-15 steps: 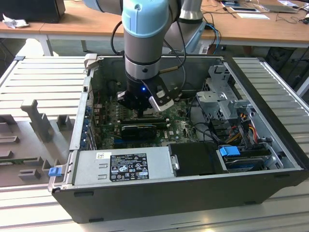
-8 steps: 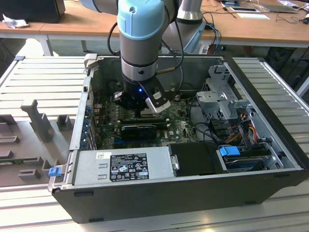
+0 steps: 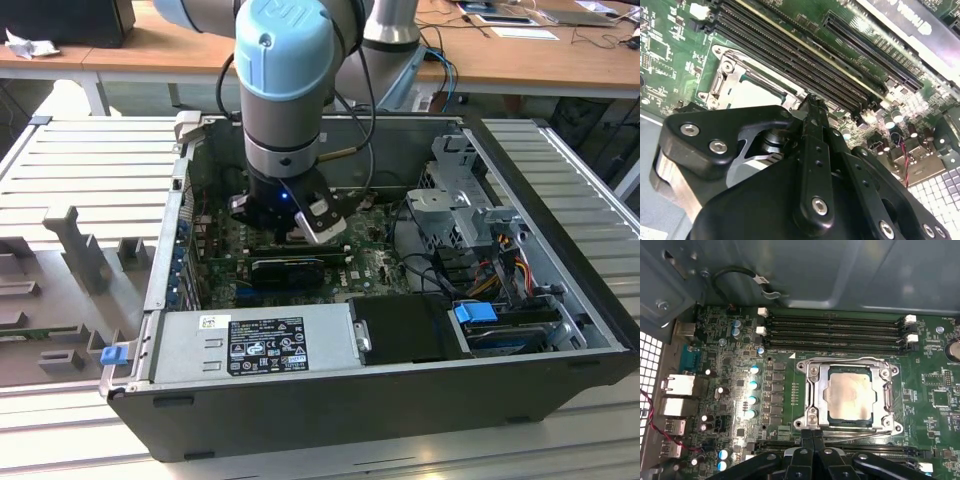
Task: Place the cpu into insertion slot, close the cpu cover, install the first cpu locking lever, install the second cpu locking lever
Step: 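Install the second cpu locking lever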
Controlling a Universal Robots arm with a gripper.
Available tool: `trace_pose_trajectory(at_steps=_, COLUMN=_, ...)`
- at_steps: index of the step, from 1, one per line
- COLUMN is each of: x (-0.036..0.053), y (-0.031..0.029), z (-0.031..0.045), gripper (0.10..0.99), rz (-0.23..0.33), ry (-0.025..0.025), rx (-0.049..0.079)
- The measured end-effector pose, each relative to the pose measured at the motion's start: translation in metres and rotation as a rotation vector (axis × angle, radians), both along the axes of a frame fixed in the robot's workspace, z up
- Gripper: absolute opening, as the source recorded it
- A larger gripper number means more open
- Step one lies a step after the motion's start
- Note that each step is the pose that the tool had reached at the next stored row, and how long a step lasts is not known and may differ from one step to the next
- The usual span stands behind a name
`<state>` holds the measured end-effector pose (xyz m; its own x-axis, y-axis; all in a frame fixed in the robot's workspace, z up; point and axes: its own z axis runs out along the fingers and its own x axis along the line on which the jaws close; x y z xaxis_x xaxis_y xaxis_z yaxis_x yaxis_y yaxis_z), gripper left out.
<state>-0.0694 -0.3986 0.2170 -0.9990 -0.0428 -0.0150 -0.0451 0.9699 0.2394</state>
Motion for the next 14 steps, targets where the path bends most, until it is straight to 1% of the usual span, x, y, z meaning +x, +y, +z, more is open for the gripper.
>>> trace_pose_trajectory(at_steps=4, x=-0.0012, y=-0.0027, z=-0.0047, gripper=0.106, rz=0.0, ry=-0.0001, rx=0.009)
trace_pose_trajectory(at_steps=12, x=-0.008, y=-0.0075, z=-0.0135, gripper=0.106, rz=0.0, ry=-0.0003, rx=0.038)
trace_pose_trajectory(at_steps=13, x=-0.0081, y=-0.0076, z=-0.0142, gripper=0.106, rz=0.0, ry=-0.0001, rx=0.043)
trace_pose_trajectory(at_steps=14, x=-0.0081, y=-0.0077, z=-0.0157, gripper=0.106, rz=0.0, ry=-0.0002, rx=0.059)
